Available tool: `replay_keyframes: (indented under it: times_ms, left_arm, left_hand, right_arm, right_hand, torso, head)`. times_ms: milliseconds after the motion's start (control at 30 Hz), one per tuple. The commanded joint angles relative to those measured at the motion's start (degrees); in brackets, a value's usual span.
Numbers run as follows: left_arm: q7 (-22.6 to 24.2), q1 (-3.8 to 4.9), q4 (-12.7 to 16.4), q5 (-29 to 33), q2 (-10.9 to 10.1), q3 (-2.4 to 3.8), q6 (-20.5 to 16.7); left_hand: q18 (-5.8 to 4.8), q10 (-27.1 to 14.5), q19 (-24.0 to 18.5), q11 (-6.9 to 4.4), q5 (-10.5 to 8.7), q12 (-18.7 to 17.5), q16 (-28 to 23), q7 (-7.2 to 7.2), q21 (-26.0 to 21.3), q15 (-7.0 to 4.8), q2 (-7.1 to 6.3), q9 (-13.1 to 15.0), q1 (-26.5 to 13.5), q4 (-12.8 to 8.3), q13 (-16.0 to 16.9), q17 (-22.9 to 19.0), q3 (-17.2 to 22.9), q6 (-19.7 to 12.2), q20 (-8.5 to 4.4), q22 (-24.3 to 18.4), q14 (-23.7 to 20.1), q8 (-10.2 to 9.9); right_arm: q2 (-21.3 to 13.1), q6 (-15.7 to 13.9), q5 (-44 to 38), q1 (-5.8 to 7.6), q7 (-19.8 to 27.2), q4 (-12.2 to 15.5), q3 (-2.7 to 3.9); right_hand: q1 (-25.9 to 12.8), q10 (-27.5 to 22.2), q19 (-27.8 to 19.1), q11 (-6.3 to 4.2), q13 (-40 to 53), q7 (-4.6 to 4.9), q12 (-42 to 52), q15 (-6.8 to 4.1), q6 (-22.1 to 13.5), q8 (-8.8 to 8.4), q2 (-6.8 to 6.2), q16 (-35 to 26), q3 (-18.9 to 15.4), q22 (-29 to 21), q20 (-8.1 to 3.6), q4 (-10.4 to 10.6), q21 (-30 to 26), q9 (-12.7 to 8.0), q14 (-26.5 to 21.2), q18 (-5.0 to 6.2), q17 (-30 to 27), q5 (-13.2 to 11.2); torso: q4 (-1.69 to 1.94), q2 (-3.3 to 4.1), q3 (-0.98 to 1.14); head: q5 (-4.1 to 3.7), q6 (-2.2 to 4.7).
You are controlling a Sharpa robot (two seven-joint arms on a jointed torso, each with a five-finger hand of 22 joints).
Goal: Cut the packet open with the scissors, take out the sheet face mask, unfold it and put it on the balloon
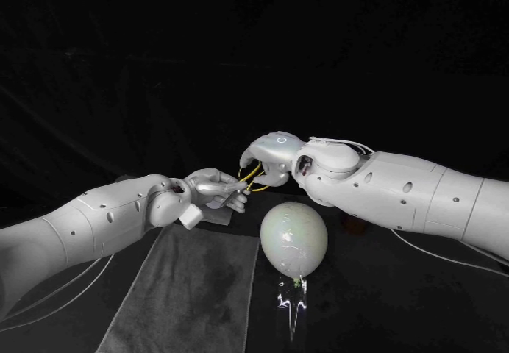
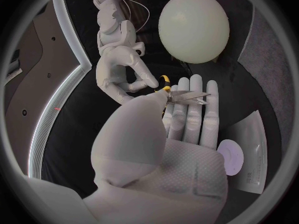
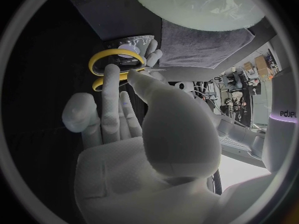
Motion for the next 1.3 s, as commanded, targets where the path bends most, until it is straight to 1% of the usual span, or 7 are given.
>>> replay_keyframes:
  times_ms: [33,333,700,733,800,1000,1300]
  left_arm:
    - [0.35,0.21,0.23,-0.79,0.04,0.09,1.23]
    - [0.67,0.24,0.52,-1.68,-0.22,0.13,0.97]
    - [0.68,0.55,2.39,-2.96,-0.62,0.14,1.56]
    - [0.65,0.84,2.46,-3.17,-0.5,0.13,1.69]
    - [0.68,1.47,2.79,-3.68,-0.36,0.11,1.83]
    - [0.92,2.87,3.72,-4.31,-0.25,0.14,1.64]
    - [0.86,3.98,3.94,-4.69,-0.12,0.14,1.69]
  left_hand:
    - [1.19,1.77,0.45,-1.47,0.39,0.37,0.19,0.15,0.37,-0.31,0.03,1.78,0.72,-2.79,0.05,0.03,3.15,0.4,-0.14,0.07,-0.04,0.31]
    - [1.19,1.85,0.47,-1.51,0.4,0.42,0.27,0.13,0.44,-0.34,-0.02,1.91,0.72,-2.86,0.09,0.11,3.21,0.41,-0.17,0.1,0.0,0.39]
    - [1.2,1.87,0.48,-1.52,0.4,0.43,0.31,0.11,0.48,-0.36,-0.05,1.97,0.75,-2.93,0.11,0.15,3.26,0.4,-0.19,0.12,0.01,0.42]
    - [1.2,1.87,0.48,-1.52,0.4,0.43,0.31,0.11,0.48,-0.36,-0.05,1.97,0.75,-2.93,0.11,0.15,3.26,0.4,-0.19,0.12,0.01,0.42]
    - [1.2,1.87,0.48,-1.52,0.4,0.43,0.31,0.11,0.49,-0.36,-0.06,1.98,0.75,-2.94,0.11,0.16,3.26,0.39,-0.2,0.12,0.01,0.43]
    - [1.2,1.87,0.48,-1.52,0.4,0.43,0.31,0.11,0.49,-0.36,-0.06,1.98,0.75,-2.94,0.11,0.16,3.26,0.39,-0.2,0.12,0.01,0.43]
    - [1.2,1.9,0.49,-1.53,0.4,0.45,0.34,0.11,0.52,-0.37,-0.08,2.02,0.75,-2.96,0.12,0.18,3.28,0.4,-0.21,0.13,0.02,0.45]
  right_arm:
    - [-0.21,3.86,-2.43,-0.04,-2.48,-0.03,-0.03]
    - [-0.67,5.19,-2.64,-0.09,-4.15,0.07,-0.07]
    - [0.02,6.12,-3.08,-0.25,-5.31,-0.89,-0.08]
    - [0.15,6.27,-3.1,-0.3,-5.32,-1.02,-0.1]
    - [0.43,6.65,-3.12,-0.46,-5.3,-1.25,-0.13]
    - [0.99,8.17,-3.05,-0.83,-5.02,-1.45,-0.21]
    - [1.39,10.44,-3.08,-1.02,-4.99,-1.58,-0.41]
  right_hand:
    - [-0.04,0.92,0.09,0.02,0.14,-0.07,0.32,-0.07,-0.01,-0.15,0.24,0.77,-1.15,0.07,-0.42,0.32,-0.46,0.05,1.06,0.98,0.85,0.07]
    - [0.09,4.69,1.1,0.13,0.22,0.25,0.96,-0.1,1.99,0.44,0.84,3.37,-3.01,1.26,-0.42,1.05,0.03,0.26,3.06,0.75,3.86,0.66]
    - [0.65,6.0,2.57,0.21,0.1,0.34,0.4,-0.45,2.87,0.29,1.4,7.48,-2.36,3.19,-0.74,1.16,1.29,0.05,4.55,0.35,7.45,0.05]
    - [0.26,6.57,2.83,-0.1,0.08,0.62,0.11,-0.66,3.36,0.22,1.83,54.71,-1.64,3.73,-1.38,1.62,1.44,0.02,8.84,0.24,43.86,-0.06]
    - [0.28,6.61,2.95,0.09,0.07,0.21,0.07,-0.68,3.34,0.12,1.67,55.38,-1.49,3.93,-1.14,1.56,1.53,-0.02,8.82,0.17,44.2,-0.15]
    - [0.19,7.03,3.15,0.08,0.09,0.1,0.15,-0.57,3.69,0.16,1.76,56.18,-1.07,4.29,-0.99,1.64,1.7,-0.01,8.61,0.15,44.55,-0.31]
    - [-0.05,8.4,3.39,-0.34,0.1,-0.42,0.31,-0.98,5.13,0.65,2.22,57.1,0.07,4.8,-1.11,1.94,1.88,0.19,8.27,0.13,44.87,-0.66]
  torso:
    - [-0.09,-0.05,0.08]
    - [-0.17,-0.02,0.22]
    - [-0.13,-0.06,0.1]
    - [-0.1,-0.07,0.07]
    - [-0.04,-0.09,0.07]
    - [-0.02,-0.08,0.13]
    - [-0.15,-0.06,0.14]
  head:
    - [0.14,-0.18]
    - [0.11,-0.29]
    - [-0.55,-0.36]
    - [-0.57,-0.4]
    - [-0.53,-0.44]
    - [-0.45,-0.33]
    - [-0.43,-0.44]
